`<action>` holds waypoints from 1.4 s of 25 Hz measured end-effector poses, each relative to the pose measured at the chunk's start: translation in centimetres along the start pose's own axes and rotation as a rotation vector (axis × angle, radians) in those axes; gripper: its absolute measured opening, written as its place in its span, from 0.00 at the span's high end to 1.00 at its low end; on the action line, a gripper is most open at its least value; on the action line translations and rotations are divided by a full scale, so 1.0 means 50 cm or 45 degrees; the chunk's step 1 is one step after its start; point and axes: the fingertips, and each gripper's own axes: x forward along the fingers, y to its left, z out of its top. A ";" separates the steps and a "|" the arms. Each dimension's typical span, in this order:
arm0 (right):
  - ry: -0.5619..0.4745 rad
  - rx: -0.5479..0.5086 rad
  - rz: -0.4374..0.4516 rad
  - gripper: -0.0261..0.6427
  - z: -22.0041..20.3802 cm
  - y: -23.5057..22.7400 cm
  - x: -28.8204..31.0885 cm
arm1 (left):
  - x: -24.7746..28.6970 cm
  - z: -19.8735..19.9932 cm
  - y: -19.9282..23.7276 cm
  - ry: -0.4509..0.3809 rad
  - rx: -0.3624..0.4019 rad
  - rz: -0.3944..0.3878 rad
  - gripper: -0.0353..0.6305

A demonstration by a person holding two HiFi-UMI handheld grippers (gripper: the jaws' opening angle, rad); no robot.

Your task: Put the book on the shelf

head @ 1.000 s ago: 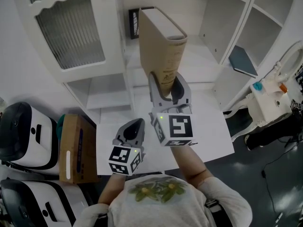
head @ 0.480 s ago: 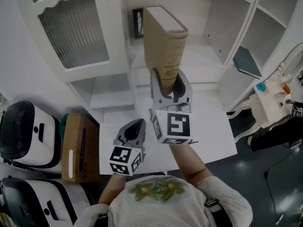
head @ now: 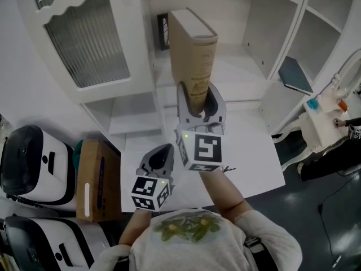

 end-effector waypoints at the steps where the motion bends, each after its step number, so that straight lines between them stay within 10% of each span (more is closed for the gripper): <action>1: -0.001 0.000 0.001 0.63 0.000 0.001 0.003 | 0.002 0.001 0.003 -0.001 0.000 0.002 0.91; 35: -0.035 -0.020 -0.054 0.63 -0.026 0.012 0.084 | 0.042 0.010 0.083 0.000 -0.020 0.031 0.91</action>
